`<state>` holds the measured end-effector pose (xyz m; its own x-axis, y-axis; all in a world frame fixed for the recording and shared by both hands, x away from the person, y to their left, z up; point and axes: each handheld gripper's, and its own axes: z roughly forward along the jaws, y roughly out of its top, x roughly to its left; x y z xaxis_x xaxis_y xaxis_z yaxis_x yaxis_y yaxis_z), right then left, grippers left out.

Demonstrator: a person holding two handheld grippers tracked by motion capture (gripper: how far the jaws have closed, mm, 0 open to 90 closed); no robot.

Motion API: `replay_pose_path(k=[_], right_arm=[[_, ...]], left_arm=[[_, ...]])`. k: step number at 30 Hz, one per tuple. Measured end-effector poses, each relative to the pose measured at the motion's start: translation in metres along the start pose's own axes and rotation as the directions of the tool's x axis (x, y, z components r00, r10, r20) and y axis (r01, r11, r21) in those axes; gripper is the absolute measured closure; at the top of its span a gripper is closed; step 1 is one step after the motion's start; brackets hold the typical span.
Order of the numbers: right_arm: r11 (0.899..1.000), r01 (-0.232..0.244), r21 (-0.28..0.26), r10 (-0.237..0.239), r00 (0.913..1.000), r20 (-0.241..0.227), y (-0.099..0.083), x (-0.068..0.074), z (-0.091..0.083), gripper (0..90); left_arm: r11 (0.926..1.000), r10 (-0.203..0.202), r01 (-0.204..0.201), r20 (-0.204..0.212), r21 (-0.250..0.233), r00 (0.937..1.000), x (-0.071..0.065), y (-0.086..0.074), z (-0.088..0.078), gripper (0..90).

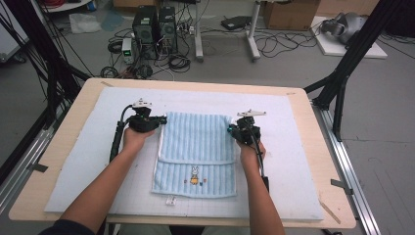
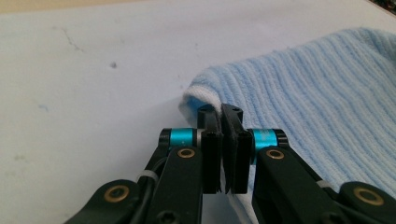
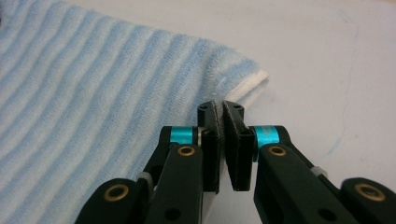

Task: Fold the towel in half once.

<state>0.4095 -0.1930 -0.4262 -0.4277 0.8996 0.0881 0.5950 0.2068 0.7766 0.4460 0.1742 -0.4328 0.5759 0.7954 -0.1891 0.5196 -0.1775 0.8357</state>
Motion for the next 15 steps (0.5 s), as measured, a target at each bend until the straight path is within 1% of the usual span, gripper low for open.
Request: replay_pose_path(k=[1,2,3,4,5,6,7,8,9,10,11,12,13,15], right_arm=[[1.000,-0.004,-0.003,0.004,1.0000,0.005,0.003,-0.001,0.002,85.6],[1.000,0.008,-0.020,-0.008,0.9999,0.013,0.004,-0.001,0.003,85.6],[1.000,0.017,-0.024,-0.016,0.9996,0.023,0.005,-0.002,0.006,85.5],[1.000,0.005,-0.011,-0.005,0.9997,0.026,0.005,-0.004,0.008,85.4],[1.000,-0.004,-0.011,0.004,0.9996,0.027,0.005,-0.004,0.011,85.3],[1.000,-0.009,-0.005,0.009,0.9994,0.032,0.005,-0.004,0.013,85.0],[1.000,-0.011,-0.004,0.011,0.9993,0.036,0.004,-0.004,0.015,84.4],[1.000,-0.009,0.001,0.009,0.9994,0.035,0.004,-0.005,0.016,83.0],[1.000,-0.012,0.005,0.012,0.9994,0.032,0.003,-0.004,0.017,80.5],[1.000,-0.017,-0.002,0.017,0.9996,0.022,0.003,-0.005,0.016,75.1],[0.999,-0.036,-0.009,0.036,0.9994,0.005,0.003,-0.006,0.016,69.3],[0.999,-0.048,-0.016,0.047,0.9988,-0.011,0.003,-0.007,0.014,67.8],[0.999,-0.049,-0.020,0.048,0.9987,-0.019,0.004,-0.007,0.013,63.9],[0.998,-0.058,-0.030,0.057,0.9979,-0.031,0.005,-0.006,0.009,56.8]], left_arm=[[0.9999,0.014,-0.014,-0.004,-0.008,0.9999,0.001,0.002,0.001,86.0],[0.9995,0.019,-0.019,-0.007,-0.026,0.9998,0.001,0.002,0.002,86.0],[0.9996,0.018,-0.018,-0.008,-0.022,0.9998,0.002,0.004,0.004,86.0],[0.9994,0.025,-0.025,-0.012,-0.023,0.9996,0.002,0.004,0.006,85.9],[0.9990,0.035,-0.035,-0.012,-0.026,0.9993,0.002,0.003,0.007,85.7],[0.9995,0.026,-0.027,-0.020,-0.019,0.9995,0.002,0.002,0.008,85.1],[0.9998,0.016,-0.016,-0.033,-0.009,0.9993,0.003,0.001,0.009,79.0],[1.0000,-0.004,0.004,-0.037,-0.009,0.9993,0.004,0.001,0.009,68.6],[0.9997,-0.021,0.021,-0.038,-0.013,0.9991,0.005,0.000,0.008,64.1],[0.9994,-0.034,0.034,-0.034,-0.010,0.9988,0.006,0.000,0.007,61.6],[0.9985,-0.054,0.054,-0.035,-0.008,0.9979,0.007,0.001,0.005,56.9],[0.9975,-0.071,0.071,-0.033,-0.005,0.9970,0.007,0.001,0.003,51.3],[0.9973,-0.073,0.073,-0.035,0.004,0.9967,0.007,0.001,0.002,47.6],[0.9986,-0.051,0.051,-0.044,0.013,0.9977,0.004,0.002,-0.002,42.4]])
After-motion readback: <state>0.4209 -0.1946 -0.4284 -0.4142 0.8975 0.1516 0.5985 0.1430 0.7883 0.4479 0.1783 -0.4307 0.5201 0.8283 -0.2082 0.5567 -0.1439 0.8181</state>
